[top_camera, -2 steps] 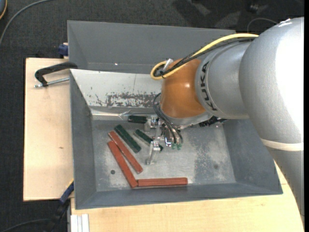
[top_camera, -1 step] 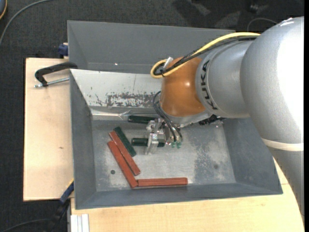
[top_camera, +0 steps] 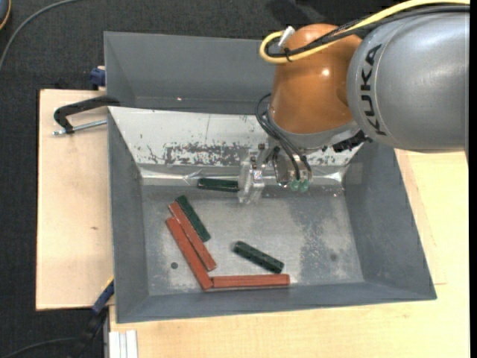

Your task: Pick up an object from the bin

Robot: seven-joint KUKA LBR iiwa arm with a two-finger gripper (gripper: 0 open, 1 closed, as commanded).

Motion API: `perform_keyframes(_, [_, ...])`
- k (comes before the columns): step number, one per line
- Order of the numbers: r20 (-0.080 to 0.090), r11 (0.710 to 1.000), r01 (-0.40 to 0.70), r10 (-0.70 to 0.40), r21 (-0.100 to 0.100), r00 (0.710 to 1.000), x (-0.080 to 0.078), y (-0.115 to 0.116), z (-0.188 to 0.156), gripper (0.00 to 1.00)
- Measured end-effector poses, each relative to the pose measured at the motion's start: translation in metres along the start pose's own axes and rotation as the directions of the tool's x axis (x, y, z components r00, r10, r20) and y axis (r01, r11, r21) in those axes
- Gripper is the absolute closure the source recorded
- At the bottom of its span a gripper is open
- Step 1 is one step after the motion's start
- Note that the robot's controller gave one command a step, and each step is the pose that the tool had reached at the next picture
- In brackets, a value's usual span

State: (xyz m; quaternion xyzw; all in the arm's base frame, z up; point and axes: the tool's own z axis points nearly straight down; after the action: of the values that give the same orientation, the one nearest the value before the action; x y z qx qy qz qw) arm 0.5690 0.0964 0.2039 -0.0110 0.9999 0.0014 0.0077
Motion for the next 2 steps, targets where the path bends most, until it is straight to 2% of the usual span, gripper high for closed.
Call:
perform_keyframes(1, [-0.01,1.0,0.0,0.0,0.001,1.0,0.002,0.0,0.005,0.0])
perform_keyframes(2, [-0.024,0.994,-0.105,0.105,0.005,0.994,0.031,-0.019,0.116,0.0])
